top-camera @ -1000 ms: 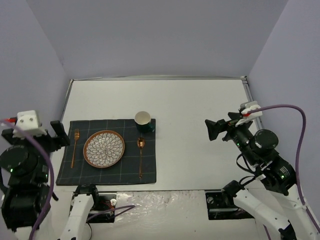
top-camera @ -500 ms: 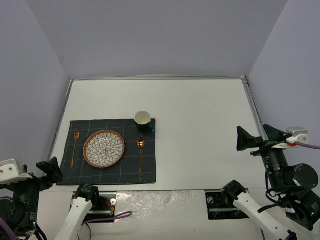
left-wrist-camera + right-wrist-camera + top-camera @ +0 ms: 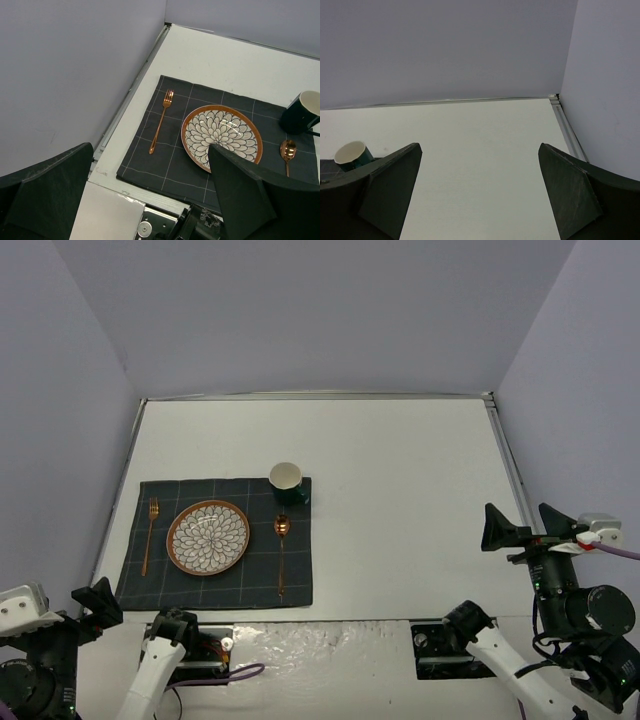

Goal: Set the dinner table for one person

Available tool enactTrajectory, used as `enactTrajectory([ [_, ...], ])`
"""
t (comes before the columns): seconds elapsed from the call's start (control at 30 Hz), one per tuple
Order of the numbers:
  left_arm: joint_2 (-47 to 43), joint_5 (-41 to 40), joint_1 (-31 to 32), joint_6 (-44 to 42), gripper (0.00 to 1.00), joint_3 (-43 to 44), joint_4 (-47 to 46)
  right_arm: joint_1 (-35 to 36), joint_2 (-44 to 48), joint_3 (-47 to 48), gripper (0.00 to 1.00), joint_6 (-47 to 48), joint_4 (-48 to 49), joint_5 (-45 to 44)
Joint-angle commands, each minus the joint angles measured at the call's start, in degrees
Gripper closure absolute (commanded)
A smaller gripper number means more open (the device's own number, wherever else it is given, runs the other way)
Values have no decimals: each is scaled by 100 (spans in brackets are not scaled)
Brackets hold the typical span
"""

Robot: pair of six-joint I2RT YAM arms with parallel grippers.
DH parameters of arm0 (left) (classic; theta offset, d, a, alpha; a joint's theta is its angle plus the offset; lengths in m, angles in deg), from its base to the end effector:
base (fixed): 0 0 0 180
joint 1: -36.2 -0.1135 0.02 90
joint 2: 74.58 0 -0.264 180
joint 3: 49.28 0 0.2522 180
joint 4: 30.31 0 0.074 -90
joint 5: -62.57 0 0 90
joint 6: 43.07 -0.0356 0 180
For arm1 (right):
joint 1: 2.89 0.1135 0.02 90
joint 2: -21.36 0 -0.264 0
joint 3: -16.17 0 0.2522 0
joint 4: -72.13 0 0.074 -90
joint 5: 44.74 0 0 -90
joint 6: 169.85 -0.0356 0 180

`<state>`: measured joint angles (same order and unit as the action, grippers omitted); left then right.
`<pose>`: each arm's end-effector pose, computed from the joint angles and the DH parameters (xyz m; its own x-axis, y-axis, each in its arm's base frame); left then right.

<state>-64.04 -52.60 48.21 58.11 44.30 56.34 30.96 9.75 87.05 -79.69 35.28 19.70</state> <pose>-0.0976 0.0362 0.4054 -0.0164 -0.1759 -0.9843 -0.2345 0.9576 -0.1672 -0.0011 -0.0192 0.4239 0.3172 0.2097 -0.9249 -0.1704 0.9720 0.1620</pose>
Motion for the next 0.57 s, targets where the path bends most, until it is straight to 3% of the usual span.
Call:
enactTrajectory([
  [0.0, 208, -155, 21, 33, 3, 33, -82, 29, -84, -34, 0, 109, 352, -145],
  [0.53, 307, -269, 21, 68, 3, 69, -38, 34, -307, -51, 0, 247, 419, -124],
])
